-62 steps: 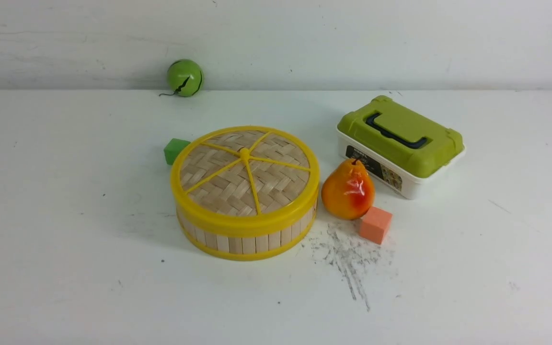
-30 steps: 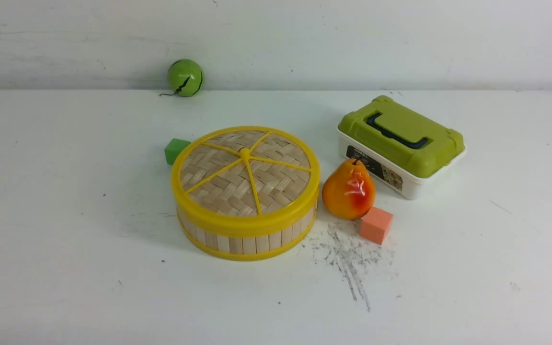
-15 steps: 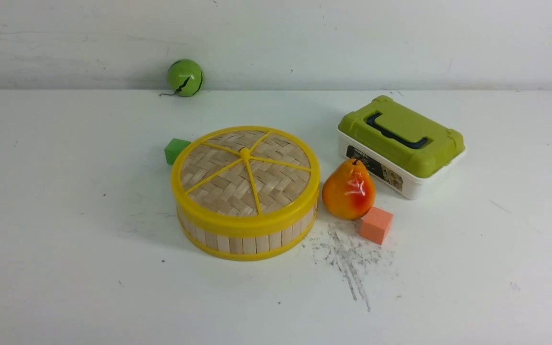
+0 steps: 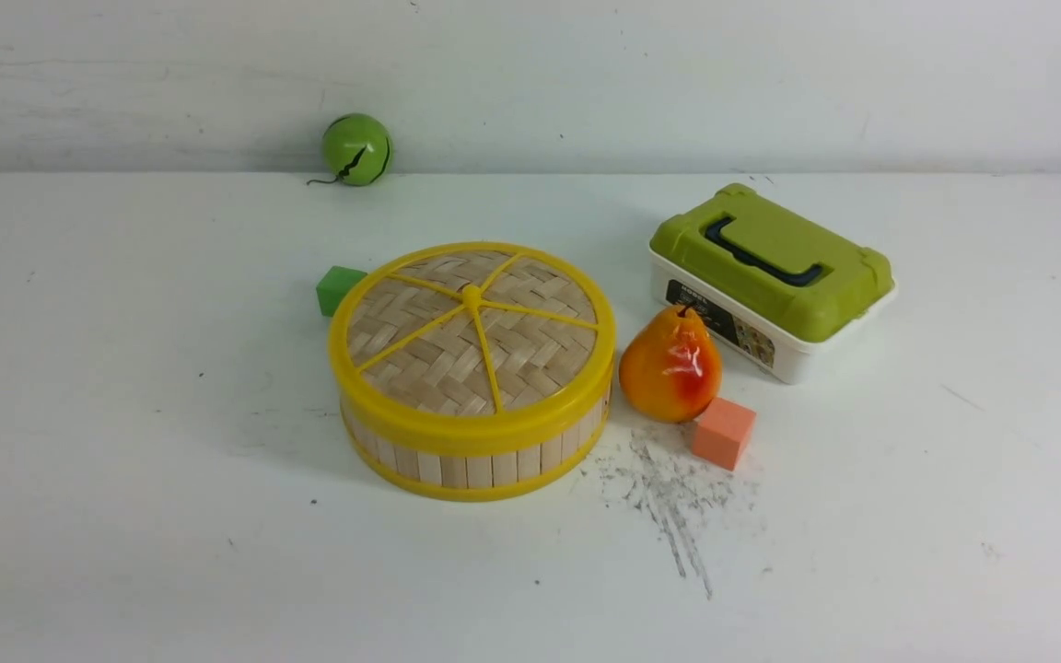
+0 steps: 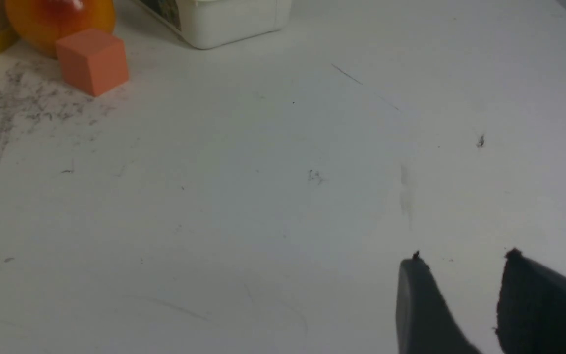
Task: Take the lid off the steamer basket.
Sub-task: Use the left arm to lift the lid of the steamer
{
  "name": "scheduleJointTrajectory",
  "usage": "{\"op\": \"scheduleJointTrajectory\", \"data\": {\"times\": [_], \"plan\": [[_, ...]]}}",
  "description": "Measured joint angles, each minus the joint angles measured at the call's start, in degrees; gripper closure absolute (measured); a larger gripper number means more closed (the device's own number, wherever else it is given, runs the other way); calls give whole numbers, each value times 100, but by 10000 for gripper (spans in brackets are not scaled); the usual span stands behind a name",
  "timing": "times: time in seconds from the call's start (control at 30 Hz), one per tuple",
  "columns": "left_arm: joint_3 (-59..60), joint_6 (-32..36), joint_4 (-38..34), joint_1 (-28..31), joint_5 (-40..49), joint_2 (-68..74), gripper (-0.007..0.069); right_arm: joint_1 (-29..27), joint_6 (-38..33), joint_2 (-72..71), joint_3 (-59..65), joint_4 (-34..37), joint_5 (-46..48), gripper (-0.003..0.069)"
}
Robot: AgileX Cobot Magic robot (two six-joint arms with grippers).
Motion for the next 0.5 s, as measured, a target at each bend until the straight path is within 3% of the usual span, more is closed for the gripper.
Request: {"op": "scheduleJointTrajectory", "data": {"times": [0.27, 0.4, 0.5], "plan": [[-1385, 452, 545, 0, 1773, 2584, 637, 0, 0, 0, 0, 0, 0, 419], [-1896, 560, 495, 0, 2102, 3612, 637, 0, 0, 0, 0, 0, 0, 419], [-2450, 1038, 135, 0, 2505, 4435, 637, 0, 0, 0, 0, 0, 0, 419]]}}
